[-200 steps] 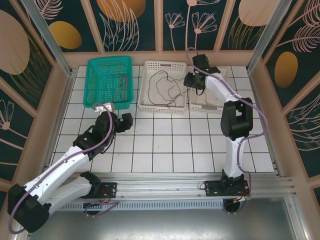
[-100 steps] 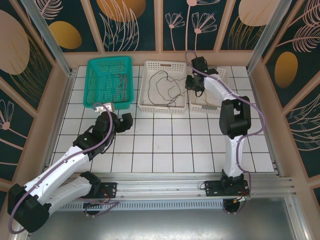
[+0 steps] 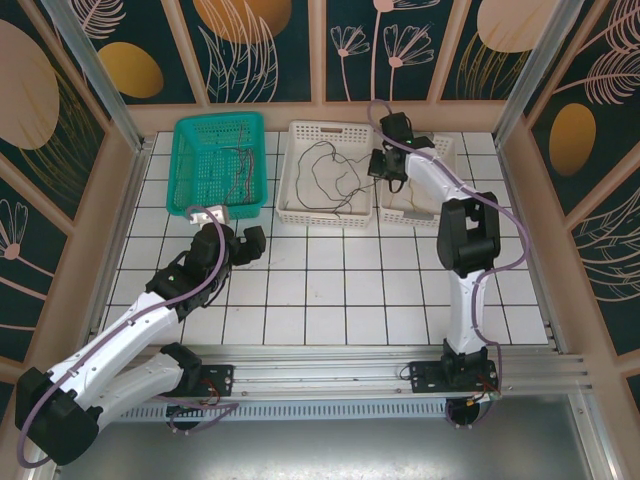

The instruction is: Untangle the cables

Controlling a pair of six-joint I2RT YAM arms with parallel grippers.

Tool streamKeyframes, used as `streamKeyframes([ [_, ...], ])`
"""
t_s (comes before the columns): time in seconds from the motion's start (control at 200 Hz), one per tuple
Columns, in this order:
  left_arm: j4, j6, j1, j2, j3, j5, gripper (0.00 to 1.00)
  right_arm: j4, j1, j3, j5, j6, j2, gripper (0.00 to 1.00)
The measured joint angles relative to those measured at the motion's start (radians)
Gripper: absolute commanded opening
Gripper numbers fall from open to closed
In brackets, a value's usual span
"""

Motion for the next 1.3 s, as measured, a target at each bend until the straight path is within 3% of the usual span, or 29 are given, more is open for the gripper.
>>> streamKeyframes([
  [0.205, 0.000, 0.001, 0.000, 0.000, 0.000, 0.000, 0.98, -0.012, 0.119, 0.087, 0.059, -0.030, 0.000, 0.00],
  [0.355, 0.000, 0.001, 0.000, 0.000, 0.000, 0.000, 0.99, -0.023, 0.190, 0.193, -0.020, -0.030, 0.050, 0.00],
  [0.505, 0.000, 0.001, 0.000, 0.000, 0.000, 0.000, 0.99, -0.044, 0.188, 0.249, -0.128, -0.031, 0.164, 0.15],
  [0.651, 0.000, 0.001, 0.000, 0.000, -0.002, -0.001, 0.99, -0.089, 0.186, 0.233, -0.168, -0.043, 0.231, 0.50],
  [0.936, 0.000, 0.001, 0.000, -0.002, -0.003, -0.001, 0.98, -0.097, 0.186, 0.163, -0.197, -0.064, 0.072, 0.75],
  [1.301, 0.000, 0.001, 0.000, -0.002, -0.003, -0.015, 0.98, -0.071, 0.195, 0.106, -0.188, -0.094, -0.193, 0.80],
])
